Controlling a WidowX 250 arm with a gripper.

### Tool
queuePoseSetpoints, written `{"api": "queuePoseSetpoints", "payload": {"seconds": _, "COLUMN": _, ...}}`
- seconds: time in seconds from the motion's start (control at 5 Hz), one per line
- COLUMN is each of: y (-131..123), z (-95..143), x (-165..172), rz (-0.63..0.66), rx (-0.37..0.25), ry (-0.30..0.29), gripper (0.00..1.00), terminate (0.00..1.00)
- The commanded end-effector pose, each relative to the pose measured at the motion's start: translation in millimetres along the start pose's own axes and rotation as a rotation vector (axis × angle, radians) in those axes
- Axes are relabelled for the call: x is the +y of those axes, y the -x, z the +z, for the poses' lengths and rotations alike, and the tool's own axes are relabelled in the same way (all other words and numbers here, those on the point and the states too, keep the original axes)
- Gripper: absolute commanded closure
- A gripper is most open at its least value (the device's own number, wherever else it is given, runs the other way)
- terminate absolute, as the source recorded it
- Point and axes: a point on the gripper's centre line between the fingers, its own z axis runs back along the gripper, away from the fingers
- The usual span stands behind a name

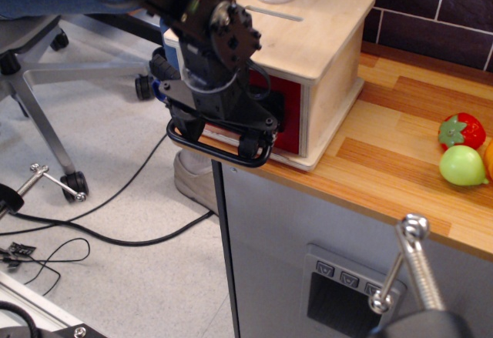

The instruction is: Open drawer of box

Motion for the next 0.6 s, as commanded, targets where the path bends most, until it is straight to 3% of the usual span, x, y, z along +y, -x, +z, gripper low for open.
{"api": "queuePoseSetpoints", "payload": {"seconds": 0.0, "y": 40.3, "z": 8.2, "x": 10.9, "rz": -0.011, "rx": 0.118, "ry": 0.064, "gripper": 0.0, "terminate": 0.0}}
{"api": "queuePoseSetpoints", "payload": {"seconds": 0.2, "y": 63.8, "z": 21.3, "x": 12.3, "rz": -0.017, "rx": 0.215, "ry": 0.082, "gripper": 0.0, "terminate": 0.0}}
{"api": "queuePoseSetpoints", "payload": {"seconds": 0.4, "y": 88.2, "z": 24.2, "x": 11.3, "rz": -0.035, "rx": 0.273, "ry": 0.067, "gripper": 0.0, "terminate": 0.0}}
